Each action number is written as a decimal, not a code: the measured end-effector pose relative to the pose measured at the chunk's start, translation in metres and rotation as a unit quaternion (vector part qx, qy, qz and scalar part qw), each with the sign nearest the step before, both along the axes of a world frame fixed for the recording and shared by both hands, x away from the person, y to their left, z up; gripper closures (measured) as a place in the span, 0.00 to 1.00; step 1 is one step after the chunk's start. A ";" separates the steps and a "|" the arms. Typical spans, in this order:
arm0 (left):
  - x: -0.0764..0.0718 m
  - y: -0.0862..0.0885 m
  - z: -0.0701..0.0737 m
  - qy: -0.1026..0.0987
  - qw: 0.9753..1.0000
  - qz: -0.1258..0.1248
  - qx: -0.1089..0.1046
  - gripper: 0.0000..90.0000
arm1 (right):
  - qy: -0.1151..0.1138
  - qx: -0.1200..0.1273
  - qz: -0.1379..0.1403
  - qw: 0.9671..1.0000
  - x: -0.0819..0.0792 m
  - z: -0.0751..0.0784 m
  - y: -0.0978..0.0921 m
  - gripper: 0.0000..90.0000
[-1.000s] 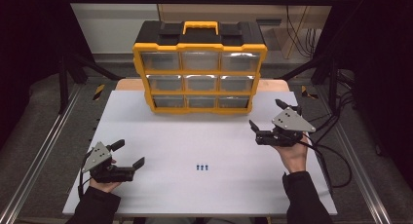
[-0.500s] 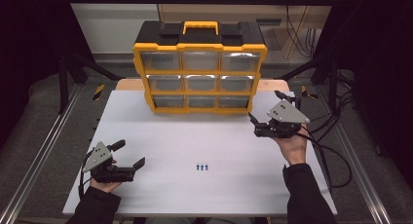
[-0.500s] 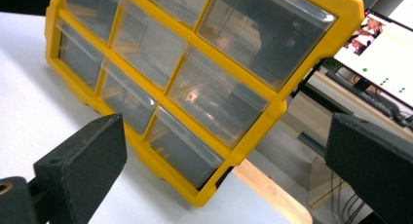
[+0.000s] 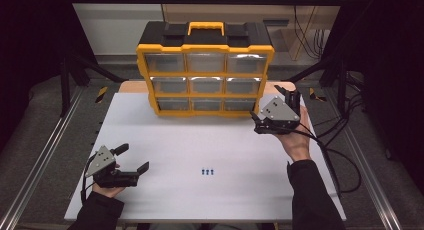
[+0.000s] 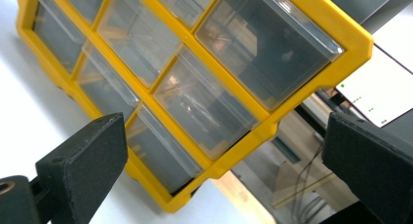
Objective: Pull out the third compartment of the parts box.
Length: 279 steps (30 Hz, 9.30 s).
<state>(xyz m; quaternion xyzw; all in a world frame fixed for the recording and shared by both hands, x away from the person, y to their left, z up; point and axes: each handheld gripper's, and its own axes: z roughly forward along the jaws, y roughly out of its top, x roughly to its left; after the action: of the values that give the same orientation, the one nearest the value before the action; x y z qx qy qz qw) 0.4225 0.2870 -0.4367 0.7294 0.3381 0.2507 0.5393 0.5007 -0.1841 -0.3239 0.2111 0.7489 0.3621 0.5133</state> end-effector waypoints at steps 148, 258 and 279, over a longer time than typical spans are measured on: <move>0.001 -0.003 -0.002 0.000 1.000 -0.004 0.008 0.01 | -0.283 -0.369 -0.071 0.882 0.086 0.008 0.061 0.90; -0.001 -0.003 0.001 -0.006 1.000 -0.001 0.006 0.01 | -0.044 0.026 -0.016 0.999 -0.012 0.038 0.054 0.15; -0.001 -0.003 0.002 -0.003 1.000 -0.003 0.004 0.01 | 0.060 0.260 0.034 0.963 -0.044 0.022 0.016 0.06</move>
<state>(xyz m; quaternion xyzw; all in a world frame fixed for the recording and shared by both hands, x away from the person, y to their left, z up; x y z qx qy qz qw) 0.4213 0.2837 -0.4352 0.7317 0.3330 0.2527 0.5384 0.4569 -0.1680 -0.3022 0.3326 0.6652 0.5482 0.3826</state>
